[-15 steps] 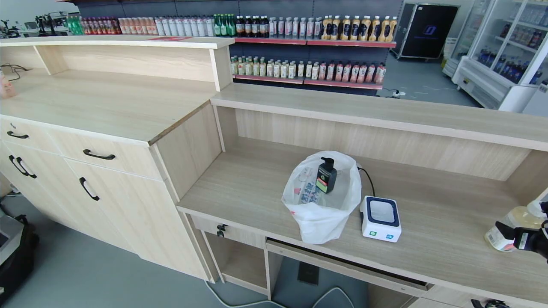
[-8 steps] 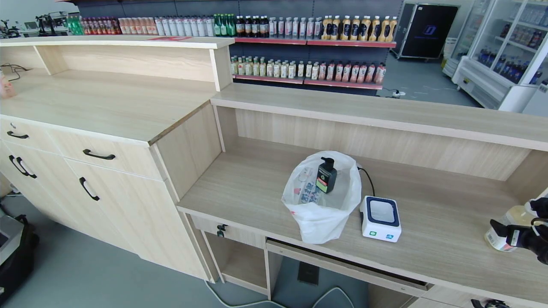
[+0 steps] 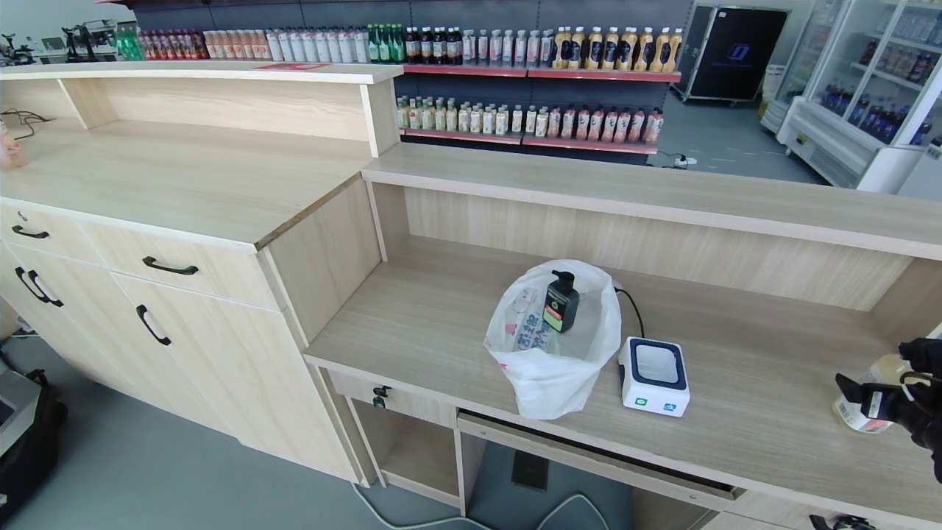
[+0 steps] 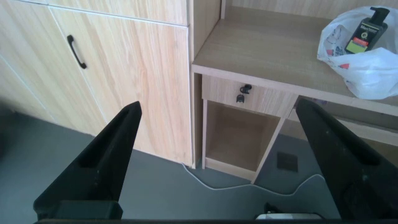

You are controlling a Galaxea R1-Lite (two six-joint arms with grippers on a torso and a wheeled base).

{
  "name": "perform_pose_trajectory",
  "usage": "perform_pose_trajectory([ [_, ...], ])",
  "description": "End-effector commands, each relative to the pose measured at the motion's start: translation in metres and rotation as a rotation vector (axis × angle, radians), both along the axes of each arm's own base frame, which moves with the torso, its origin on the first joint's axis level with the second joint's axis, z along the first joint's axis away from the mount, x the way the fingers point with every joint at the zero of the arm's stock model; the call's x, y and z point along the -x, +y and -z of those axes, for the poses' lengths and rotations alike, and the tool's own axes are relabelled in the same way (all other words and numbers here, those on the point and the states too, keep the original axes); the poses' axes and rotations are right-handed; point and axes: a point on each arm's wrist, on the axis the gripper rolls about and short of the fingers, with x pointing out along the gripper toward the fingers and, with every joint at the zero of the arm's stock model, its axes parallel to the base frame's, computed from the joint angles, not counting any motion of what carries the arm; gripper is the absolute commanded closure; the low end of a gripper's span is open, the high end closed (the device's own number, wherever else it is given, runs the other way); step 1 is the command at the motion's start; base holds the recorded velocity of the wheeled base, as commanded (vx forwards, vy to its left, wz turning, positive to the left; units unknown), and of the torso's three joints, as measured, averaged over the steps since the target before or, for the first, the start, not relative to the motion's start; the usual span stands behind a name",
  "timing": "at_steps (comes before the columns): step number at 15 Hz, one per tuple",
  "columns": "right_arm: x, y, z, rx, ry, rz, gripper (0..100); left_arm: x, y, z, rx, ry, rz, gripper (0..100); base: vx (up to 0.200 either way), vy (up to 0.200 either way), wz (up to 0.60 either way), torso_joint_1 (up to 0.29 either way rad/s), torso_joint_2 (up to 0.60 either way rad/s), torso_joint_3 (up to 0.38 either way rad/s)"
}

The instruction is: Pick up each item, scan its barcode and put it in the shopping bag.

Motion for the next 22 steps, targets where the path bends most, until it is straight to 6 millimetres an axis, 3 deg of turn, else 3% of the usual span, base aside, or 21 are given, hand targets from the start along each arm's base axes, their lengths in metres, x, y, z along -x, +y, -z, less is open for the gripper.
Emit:
perform_pose_trajectory([
  [1, -0.006, 0.001, 0.013, -0.005, 0.02, -0.013, 0, 0.0, 0.0, 0.0, 0.0, -0.001, 0.0, 0, 0.0, 0.0, 0.0, 0.0, 0.0, 0.0],
  [6, -0.025, -0.002, 0.019, 0.014, -0.004, -0.039, 0, 0.0, 0.0, 0.0, 0.0, -0.001, 0.0, 0, 0.0, 0.0, 0.0, 0.0, 0.0, 0.0],
  [7, -0.028, -0.001, 0.018, 0.019, -0.011, -0.047, 100, 0.0, 0.0, 0.0, 0.0, -0.001, 0.0, 0, 0.0, 0.0, 0.0, 0.0, 0.0, 0.0],
  [17, -0.041, 0.012, 0.011, 0.058, -0.027, -0.097, 100, 0.0, 0.0, 0.0, 0.0, -0.001, 0.0, 0, 0.0, 0.0, 0.0, 0.0, 0.0, 0.0],
  [19, -0.04, 0.014, 0.0, 0.032, -0.048, -0.096, 100, 0.0, 0.0, 0.0, 0.0, -0.001, 0.0, 0, 0.0, 0.0, 0.0, 0.0, 0.0, 0.0],
  [22, -0.035, 0.026, -0.047, -0.149, -0.061, -0.121, 100, 0.0, 0.0, 0.0, 0.0, -0.001, 0.0, 0, 0.0, 0.0, 0.0, 0.0, 0.0, 0.0],
])
